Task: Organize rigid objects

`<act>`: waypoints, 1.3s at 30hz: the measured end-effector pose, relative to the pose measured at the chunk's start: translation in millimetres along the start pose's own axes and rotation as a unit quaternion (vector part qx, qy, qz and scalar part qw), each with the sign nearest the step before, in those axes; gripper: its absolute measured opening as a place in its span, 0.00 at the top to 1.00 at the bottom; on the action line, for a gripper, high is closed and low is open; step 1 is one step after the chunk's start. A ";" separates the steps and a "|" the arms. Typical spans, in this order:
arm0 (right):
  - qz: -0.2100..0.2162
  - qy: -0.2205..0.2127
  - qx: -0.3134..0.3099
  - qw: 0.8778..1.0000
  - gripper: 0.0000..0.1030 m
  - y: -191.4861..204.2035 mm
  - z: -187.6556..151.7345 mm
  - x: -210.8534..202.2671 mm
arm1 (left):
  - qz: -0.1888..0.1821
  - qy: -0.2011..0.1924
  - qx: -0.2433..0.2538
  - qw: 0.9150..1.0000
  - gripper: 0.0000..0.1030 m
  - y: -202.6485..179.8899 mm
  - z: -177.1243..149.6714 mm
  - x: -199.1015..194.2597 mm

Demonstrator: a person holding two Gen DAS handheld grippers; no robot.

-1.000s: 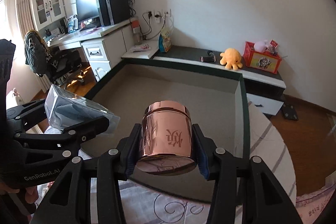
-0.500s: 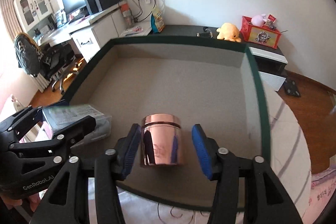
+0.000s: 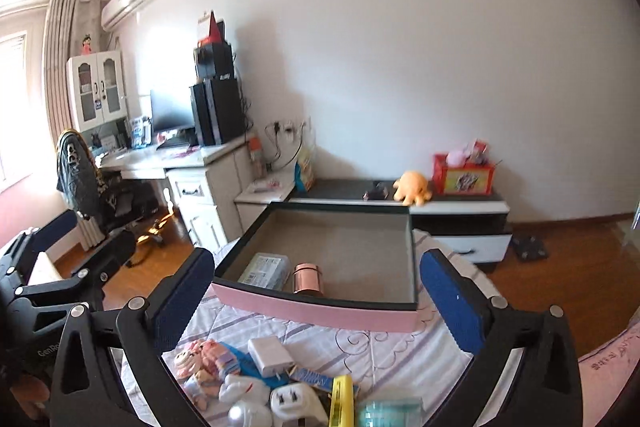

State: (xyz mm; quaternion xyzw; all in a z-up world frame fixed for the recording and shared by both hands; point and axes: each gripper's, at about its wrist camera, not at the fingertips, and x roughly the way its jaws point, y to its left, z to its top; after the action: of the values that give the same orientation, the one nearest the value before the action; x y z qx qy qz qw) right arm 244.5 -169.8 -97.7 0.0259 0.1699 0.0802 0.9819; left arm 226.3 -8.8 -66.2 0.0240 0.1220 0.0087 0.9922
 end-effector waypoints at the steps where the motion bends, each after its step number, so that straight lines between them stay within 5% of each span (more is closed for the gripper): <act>1: -0.013 -0.014 -0.006 1.000 0.00 4.9 -2.6 -13.0 | 0.001 0.000 -0.002 1.000 0.00 2.3 -1.6 -10.1; 6: -0.071 -0.064 -0.020 0.995 0.00 18.0 -22.5 -74.6 | 0.009 -0.023 -0.004 1.000 0.00 8.8 -10.2 -62.5; 19: -0.087 -0.100 -0.021 0.991 0.00 29.0 -30.9 -149.4 | -0.010 -0.062 0.001 0.998 0.00 7.8 -12.8 -139.0; 39: -0.084 -0.120 -0.020 0.989 0.00 38.0 -27.2 -172.4 | -0.003 -0.077 -0.008 0.997 0.00 9.9 -8.2 -162.9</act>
State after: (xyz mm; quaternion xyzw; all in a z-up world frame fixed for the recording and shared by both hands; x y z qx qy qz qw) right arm 69.4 -160.3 -63.5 0.0011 0.0505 -0.0032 0.9987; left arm 66.2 -2.3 -34.3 0.0159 0.0456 0.0051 0.9988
